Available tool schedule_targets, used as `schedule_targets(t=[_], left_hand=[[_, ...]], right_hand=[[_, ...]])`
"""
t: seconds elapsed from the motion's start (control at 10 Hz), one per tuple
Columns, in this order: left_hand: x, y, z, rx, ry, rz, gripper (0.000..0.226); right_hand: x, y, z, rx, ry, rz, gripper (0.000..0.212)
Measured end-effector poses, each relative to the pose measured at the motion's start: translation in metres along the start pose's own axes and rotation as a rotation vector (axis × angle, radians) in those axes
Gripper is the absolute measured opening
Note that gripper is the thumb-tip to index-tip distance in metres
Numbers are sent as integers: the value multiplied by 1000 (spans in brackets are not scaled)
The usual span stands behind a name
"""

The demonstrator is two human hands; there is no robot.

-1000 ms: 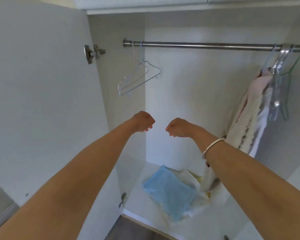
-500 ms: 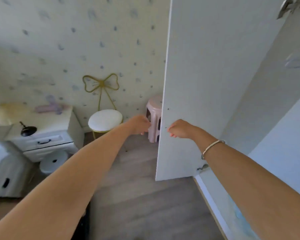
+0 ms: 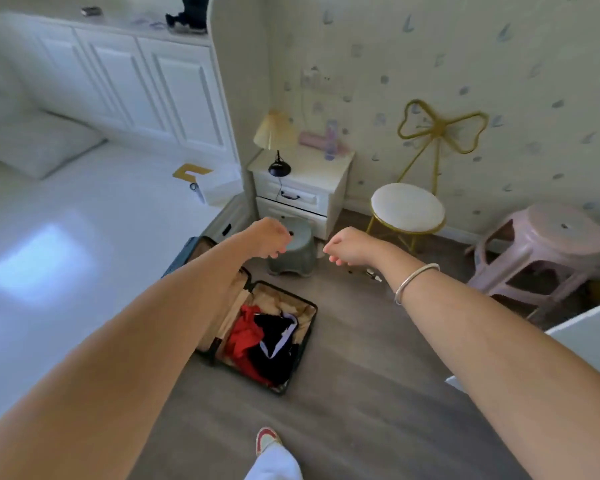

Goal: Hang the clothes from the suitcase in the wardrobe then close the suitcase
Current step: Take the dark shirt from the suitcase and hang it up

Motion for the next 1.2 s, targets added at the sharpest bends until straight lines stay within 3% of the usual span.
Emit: schedule_targets(t=[0.2, 0.5, 0.7, 0.9, 1.1, 1.2], left_hand=[[-51, -43, -102, 121, -162, 28, 12], [-105, -7, -203, 210, -348, -6, 14], [-174, 27, -265, 250, -492, -29, 36], [-240, 141, -322, 388, -527, -60, 20], [-278, 288, -387, 456, -612, -123, 21], [-290, 358, -421, 480, -695, -133, 26]], right_hand=[[-96, 71, -51, 8, -18, -115, 35], [-212, 147, -31, -174, 55, -146, 27], [-291, 181, 14, -129, 199, -242, 27], [-376, 243, 118, -45, 357, -301, 31], [-434, 312, 226, 75, 295, -373, 31], [-453, 354, 276, 11, 386, -344, 34]])
Point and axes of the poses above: each hand's wrist, its own x-axis away from the middle knuckle, its own y-axis out of the palm, z = x × y, the point moved 3 cm from there along -x, towards the middle knuckle, and after that the axes turned 10 degrees about -x, right-handed, at the moved point
